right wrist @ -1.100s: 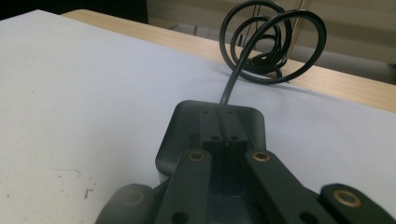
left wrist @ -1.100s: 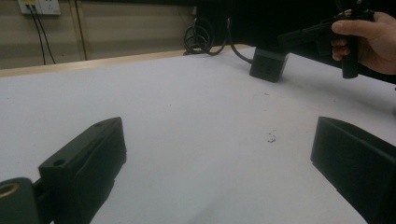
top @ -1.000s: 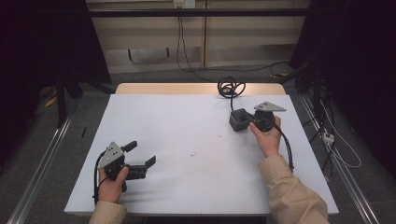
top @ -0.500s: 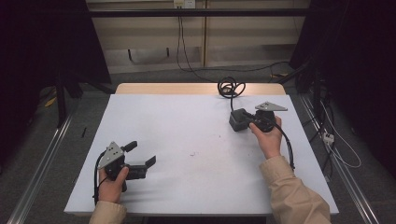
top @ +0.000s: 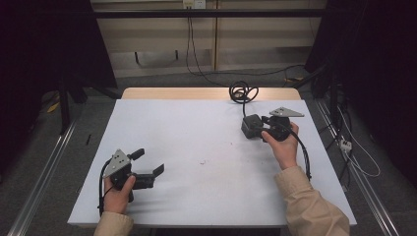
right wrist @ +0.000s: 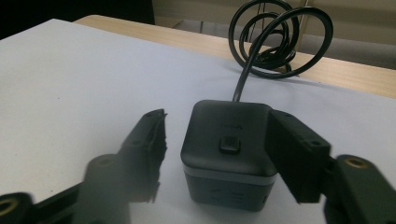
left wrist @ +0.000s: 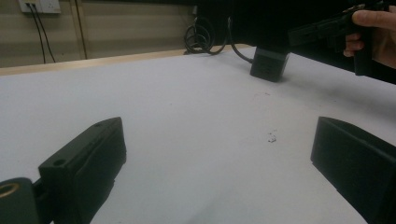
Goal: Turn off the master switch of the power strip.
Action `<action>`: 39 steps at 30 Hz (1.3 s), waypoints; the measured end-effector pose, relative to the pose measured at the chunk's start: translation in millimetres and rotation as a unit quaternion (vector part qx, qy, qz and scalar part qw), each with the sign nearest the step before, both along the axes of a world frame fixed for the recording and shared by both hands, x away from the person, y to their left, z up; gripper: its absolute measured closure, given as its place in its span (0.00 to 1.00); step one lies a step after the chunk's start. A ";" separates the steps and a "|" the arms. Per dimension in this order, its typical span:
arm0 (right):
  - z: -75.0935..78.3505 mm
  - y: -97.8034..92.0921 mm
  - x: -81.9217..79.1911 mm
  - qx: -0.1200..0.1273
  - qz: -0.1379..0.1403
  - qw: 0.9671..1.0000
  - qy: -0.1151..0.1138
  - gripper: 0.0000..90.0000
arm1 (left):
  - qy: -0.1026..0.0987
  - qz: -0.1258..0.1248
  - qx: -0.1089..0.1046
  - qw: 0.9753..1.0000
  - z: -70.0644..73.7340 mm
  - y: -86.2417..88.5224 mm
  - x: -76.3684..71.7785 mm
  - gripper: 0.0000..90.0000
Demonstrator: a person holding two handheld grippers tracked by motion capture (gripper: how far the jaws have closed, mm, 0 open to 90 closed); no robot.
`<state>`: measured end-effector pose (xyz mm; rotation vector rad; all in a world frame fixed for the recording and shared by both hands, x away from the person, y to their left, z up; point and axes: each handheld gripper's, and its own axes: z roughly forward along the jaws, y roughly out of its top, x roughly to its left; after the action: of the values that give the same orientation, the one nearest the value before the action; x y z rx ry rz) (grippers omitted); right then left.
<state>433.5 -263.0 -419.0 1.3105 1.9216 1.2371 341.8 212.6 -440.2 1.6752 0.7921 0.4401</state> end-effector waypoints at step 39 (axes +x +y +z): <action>-8.6 11.3 -64.8 -0.001 0.057 0.998 0.005 0.16 | -0.001 0.004 -0.001 1.000 0.1 1.0 0.7 0.03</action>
<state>368.8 -251.6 -427.6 1.2233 2.0293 1.2851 342.5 213.6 -440.1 1.6710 0.7970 0.4462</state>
